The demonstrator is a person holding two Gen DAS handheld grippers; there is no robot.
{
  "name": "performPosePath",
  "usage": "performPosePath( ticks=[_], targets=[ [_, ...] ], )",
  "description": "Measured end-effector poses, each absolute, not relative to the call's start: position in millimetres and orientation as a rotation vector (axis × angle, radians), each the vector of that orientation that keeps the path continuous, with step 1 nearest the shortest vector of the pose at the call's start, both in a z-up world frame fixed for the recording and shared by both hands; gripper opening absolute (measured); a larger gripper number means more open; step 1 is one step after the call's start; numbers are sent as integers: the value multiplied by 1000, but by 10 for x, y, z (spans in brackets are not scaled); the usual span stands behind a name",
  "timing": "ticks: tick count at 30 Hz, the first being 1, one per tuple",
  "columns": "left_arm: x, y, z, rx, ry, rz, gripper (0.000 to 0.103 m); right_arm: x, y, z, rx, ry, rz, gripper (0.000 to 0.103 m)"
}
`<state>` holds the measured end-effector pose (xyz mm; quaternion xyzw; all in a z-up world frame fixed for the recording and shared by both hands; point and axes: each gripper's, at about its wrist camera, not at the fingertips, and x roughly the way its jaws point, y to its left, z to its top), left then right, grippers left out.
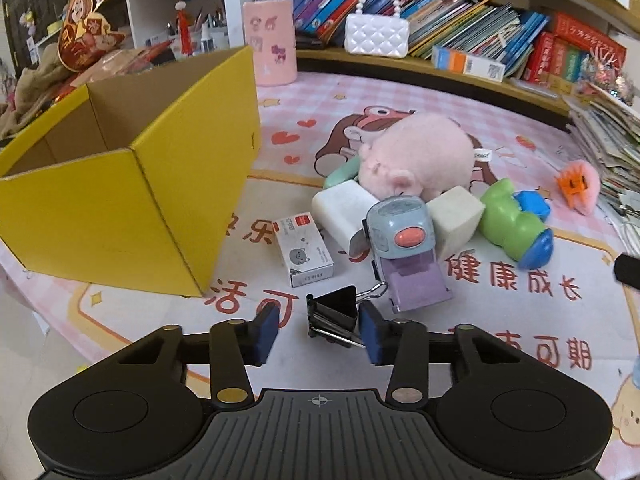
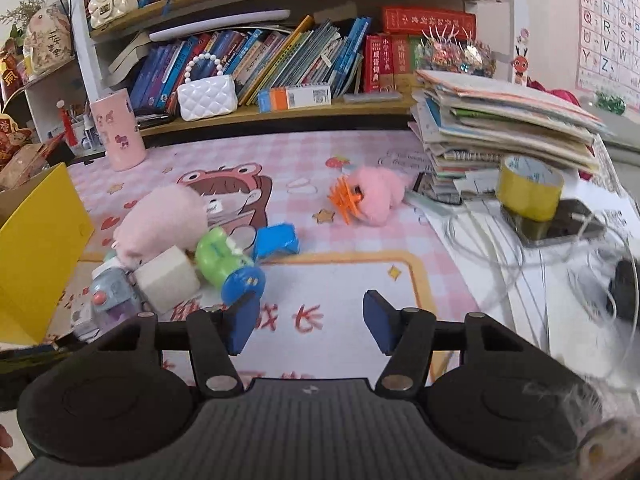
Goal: Organize objects
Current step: 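Grasp the pink chick plush with the right tool while the left tool grasps the black binder clip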
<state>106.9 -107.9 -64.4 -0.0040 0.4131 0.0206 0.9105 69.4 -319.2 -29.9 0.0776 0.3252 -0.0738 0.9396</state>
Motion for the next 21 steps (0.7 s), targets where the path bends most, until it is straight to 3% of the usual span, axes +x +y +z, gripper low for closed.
performPosePath(
  ticks=[3, 15, 21],
  targets=[
    [1109, -1063, -674, -34, 861, 40, 23, 835, -3277, -302, 154, 659, -166, 57],
    [898, -892, -192, -132, 766, 36, 23, 1924, -3905, -398, 201, 656, -304, 69],
    [828, -879, -66, -124, 715, 26, 23, 2431, -4084, -570, 301, 731, -326, 84]
  ],
)
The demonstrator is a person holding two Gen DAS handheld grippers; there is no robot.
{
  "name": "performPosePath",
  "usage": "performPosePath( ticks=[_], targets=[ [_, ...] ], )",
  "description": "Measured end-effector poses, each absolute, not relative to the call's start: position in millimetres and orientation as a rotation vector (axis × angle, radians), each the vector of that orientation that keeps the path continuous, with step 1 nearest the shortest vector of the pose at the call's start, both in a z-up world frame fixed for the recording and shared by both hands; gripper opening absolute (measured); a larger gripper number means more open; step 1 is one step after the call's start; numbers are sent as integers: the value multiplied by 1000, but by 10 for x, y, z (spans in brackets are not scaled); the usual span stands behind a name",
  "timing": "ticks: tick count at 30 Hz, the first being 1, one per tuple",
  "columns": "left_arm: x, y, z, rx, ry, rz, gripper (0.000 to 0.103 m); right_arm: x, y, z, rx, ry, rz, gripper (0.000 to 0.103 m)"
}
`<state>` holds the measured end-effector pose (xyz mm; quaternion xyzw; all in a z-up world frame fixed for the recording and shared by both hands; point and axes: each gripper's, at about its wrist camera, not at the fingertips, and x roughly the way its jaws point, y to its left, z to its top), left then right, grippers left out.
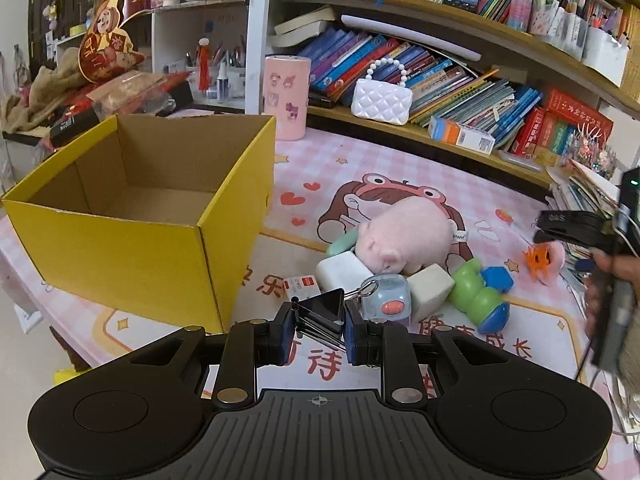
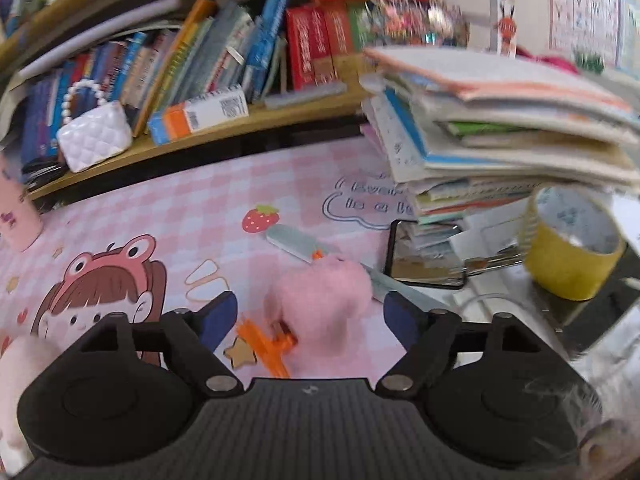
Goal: Organize objects
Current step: 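Grasp the pink chick plush with the right tool while the left tool grasps the black binder clip, then carry the pink chick plush with the right tool over the yellow box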
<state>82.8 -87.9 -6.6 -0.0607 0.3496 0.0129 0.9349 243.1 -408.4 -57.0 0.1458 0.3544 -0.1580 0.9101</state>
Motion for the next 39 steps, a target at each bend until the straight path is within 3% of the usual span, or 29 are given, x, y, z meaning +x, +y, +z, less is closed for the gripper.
performPosePath(
  ticks=[3, 9, 11, 27, 39],
  targets=[
    [801, -841, -63, -127, 721, 34, 23, 2596, -4124, -655, 316, 762, -337, 85],
    [721, -707, -38, -129, 717, 71, 23, 2702, -4161, -778, 298, 801, -332, 70],
    [698, -670, -35, -131, 718, 81, 23, 2685, -4171, -759, 294, 788, -329, 49],
    [513, -349, -16, -171, 686, 70, 23, 1621, -3659, -104, 293, 668, -241, 48],
    [348, 326, 161, -126, 621, -76, 23, 374, -1996, 218, 257, 616, -116, 48]
  ],
)
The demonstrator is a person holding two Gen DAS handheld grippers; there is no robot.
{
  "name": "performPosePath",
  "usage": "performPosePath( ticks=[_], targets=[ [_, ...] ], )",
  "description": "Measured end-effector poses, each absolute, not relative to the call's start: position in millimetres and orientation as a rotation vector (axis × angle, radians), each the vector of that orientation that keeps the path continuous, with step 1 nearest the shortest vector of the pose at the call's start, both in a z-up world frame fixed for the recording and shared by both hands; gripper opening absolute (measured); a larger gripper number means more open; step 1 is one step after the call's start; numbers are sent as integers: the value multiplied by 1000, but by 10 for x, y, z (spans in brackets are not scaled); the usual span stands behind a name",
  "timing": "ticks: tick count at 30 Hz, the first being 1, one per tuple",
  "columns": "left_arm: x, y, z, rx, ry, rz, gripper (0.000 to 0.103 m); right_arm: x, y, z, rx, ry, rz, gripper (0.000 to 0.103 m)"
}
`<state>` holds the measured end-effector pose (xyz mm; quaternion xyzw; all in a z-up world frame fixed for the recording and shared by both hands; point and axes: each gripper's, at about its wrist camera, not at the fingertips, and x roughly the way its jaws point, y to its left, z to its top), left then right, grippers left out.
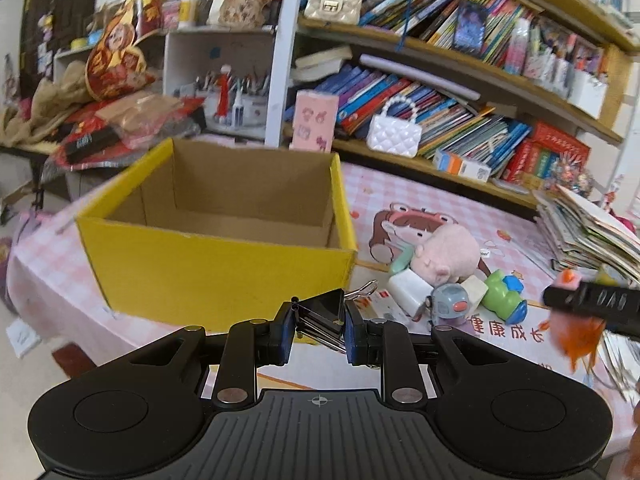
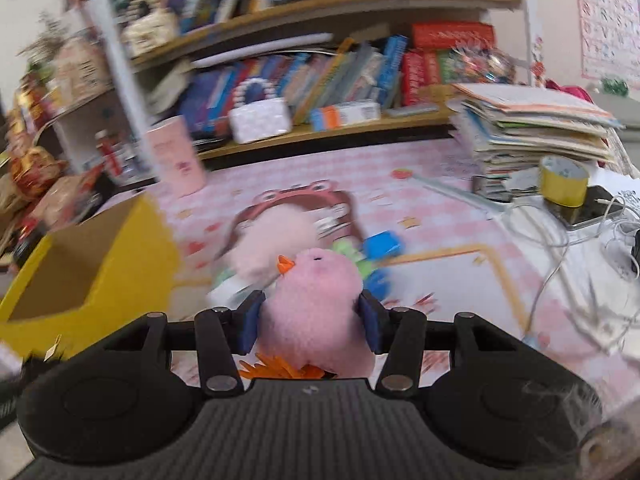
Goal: Organize objects
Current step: 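Carry the pink chick plush with the right tool over the yellow box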
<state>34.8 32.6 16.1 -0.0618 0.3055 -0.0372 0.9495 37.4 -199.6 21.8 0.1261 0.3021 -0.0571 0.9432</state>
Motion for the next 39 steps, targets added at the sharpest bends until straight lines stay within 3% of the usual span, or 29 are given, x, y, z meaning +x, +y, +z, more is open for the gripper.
performPosePath(
  ticks=[18, 39],
  targets=[
    [-164, 1711, 149, -109, 622, -117, 23, -461, -59, 164, 175, 658, -12, 48],
    [-358, 2112, 175, -162, 587, -109, 23, -566, 427, 271, 85, 670, 28, 48]
  ],
)
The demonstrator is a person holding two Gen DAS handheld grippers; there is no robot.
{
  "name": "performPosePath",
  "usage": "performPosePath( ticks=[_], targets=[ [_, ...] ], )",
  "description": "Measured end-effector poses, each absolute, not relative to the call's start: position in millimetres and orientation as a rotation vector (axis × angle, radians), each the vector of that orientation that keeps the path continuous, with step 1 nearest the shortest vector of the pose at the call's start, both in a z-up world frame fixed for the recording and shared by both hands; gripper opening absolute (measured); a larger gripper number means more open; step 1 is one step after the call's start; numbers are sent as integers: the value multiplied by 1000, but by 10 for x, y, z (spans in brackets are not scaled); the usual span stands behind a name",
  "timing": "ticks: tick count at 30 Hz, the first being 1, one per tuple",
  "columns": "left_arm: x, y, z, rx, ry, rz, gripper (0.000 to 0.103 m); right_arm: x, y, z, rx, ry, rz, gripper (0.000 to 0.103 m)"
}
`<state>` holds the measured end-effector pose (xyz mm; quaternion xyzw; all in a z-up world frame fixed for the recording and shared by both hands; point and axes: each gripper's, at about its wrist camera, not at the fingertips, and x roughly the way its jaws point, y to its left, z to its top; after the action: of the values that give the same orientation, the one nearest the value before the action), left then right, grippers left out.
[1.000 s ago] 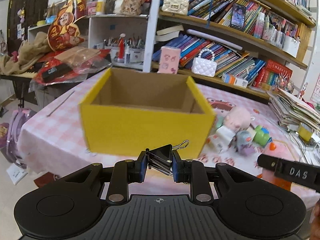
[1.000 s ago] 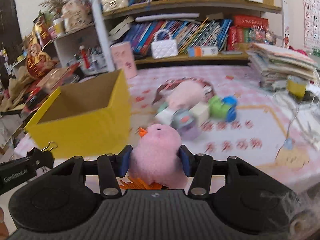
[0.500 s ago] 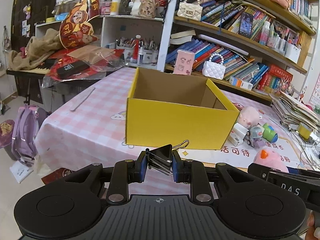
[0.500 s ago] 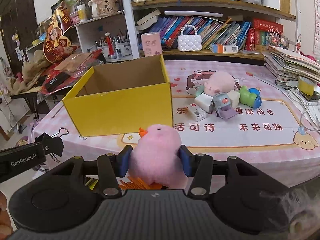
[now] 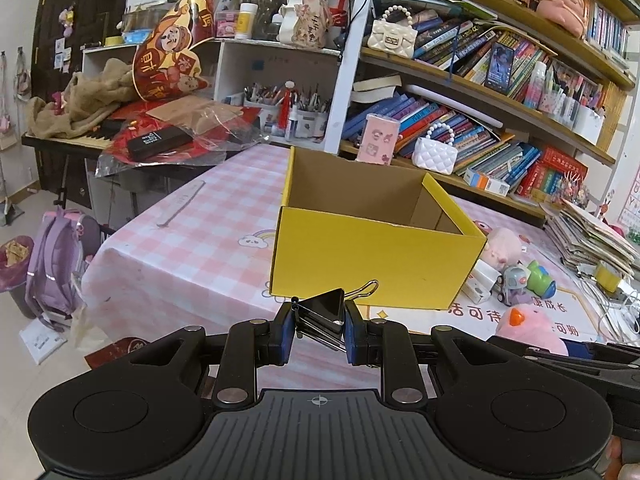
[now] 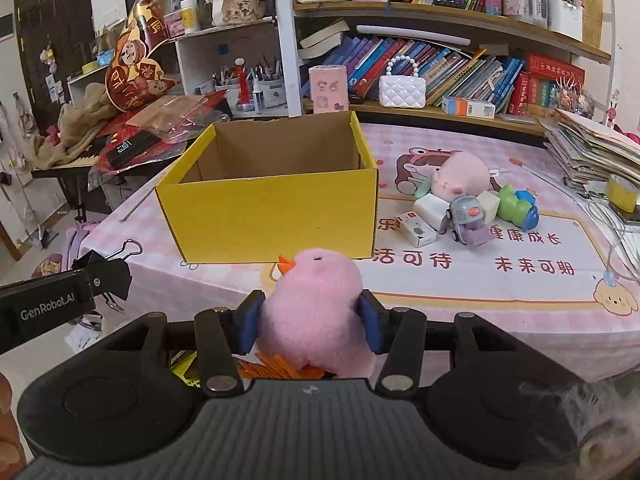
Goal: Organize objects
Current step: 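Carry the pink chick plush with the right tool over the yellow box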
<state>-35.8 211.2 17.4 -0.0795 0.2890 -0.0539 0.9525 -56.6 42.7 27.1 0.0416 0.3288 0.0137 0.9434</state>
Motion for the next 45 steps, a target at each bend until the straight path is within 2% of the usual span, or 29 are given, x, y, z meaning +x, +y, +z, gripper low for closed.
performPosePath(
  ticks=[28, 45],
  targets=[
    [-260, 2026, 195, -136, 581, -157, 23, -504, 406, 297, 79, 666, 4, 48],
    [72, 1879, 324, -128, 552, -137, 23, -6, 376, 341, 39, 639, 49, 48]
  ],
)
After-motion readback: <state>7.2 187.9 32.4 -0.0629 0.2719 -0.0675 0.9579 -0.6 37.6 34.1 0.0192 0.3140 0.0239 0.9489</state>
